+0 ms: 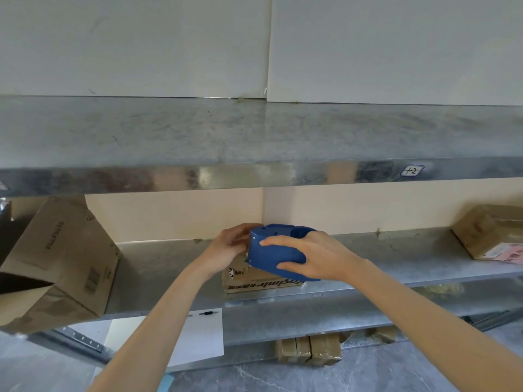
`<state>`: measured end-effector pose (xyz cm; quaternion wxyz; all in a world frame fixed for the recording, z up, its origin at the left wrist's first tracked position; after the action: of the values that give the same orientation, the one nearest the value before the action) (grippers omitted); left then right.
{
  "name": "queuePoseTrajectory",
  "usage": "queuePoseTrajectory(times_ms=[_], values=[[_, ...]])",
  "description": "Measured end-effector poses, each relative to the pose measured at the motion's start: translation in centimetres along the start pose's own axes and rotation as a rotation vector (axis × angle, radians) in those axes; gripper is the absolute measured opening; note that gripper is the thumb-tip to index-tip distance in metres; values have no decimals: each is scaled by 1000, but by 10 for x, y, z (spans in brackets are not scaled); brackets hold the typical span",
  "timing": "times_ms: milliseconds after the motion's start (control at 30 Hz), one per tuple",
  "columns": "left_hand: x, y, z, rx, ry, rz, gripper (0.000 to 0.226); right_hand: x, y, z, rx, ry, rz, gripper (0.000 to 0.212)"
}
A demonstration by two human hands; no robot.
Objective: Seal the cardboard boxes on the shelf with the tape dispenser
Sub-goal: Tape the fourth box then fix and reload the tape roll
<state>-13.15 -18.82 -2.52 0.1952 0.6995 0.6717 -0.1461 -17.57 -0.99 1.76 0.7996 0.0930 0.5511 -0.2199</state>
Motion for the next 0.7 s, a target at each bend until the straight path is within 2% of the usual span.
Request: queuePoseTrajectory(times_ms=[167,433,600,700], values=[[4,3,4,-24,66,98,38,-1,5,2,-15,-22,-12,54],[4,6,6,-51,70,84,39,3,8,1,-29,-109,-33,55],[-6,8,9,-76,23,-46,37,-2,10,-8,115,-435,-114,51],[-3,10,4,-39,-10,-42,38,-10,10,-8,174,-632,-179,49]])
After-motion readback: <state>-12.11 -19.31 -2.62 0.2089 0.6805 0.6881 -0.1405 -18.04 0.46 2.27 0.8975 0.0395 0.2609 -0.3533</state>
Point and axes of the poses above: each hand's wrist, its own y-axis away from the middle knuckle, its own x-axis out of the palm, z = x × y, the point moved 6 cm from there along -y, towards the middle knuckle, and after that the axes turned 14 degrees about -y, right-handed, at the moved point
